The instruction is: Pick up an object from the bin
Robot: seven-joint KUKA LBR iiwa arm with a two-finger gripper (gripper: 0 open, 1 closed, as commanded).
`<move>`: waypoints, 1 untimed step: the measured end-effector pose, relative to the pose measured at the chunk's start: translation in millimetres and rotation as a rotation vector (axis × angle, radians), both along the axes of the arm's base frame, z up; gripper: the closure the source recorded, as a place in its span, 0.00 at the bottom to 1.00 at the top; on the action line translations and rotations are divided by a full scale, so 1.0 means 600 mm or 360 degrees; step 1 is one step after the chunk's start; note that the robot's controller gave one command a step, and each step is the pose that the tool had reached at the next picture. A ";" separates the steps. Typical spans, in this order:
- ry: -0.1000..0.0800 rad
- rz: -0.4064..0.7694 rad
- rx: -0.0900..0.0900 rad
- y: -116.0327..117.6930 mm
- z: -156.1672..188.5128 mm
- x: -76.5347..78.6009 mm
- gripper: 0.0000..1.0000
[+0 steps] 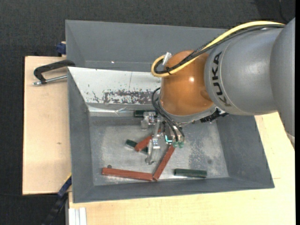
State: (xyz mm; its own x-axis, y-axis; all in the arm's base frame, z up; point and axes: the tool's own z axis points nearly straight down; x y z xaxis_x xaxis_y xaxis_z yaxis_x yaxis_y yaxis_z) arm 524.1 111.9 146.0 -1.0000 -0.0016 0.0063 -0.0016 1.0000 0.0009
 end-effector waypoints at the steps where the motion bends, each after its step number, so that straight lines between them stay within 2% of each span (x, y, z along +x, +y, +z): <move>1: -0.0012 -0.0002 0.0002 -0.001 0.006 0.003 0.00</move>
Offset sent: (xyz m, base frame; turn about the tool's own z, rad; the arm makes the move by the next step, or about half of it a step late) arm 0.0400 -0.0152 -0.0760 -0.0530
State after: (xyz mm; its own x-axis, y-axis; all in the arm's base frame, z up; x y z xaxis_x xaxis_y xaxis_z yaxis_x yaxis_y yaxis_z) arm 526.1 111.5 149.6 -1.0000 -0.0002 -0.0011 -0.0002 1.0000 0.0019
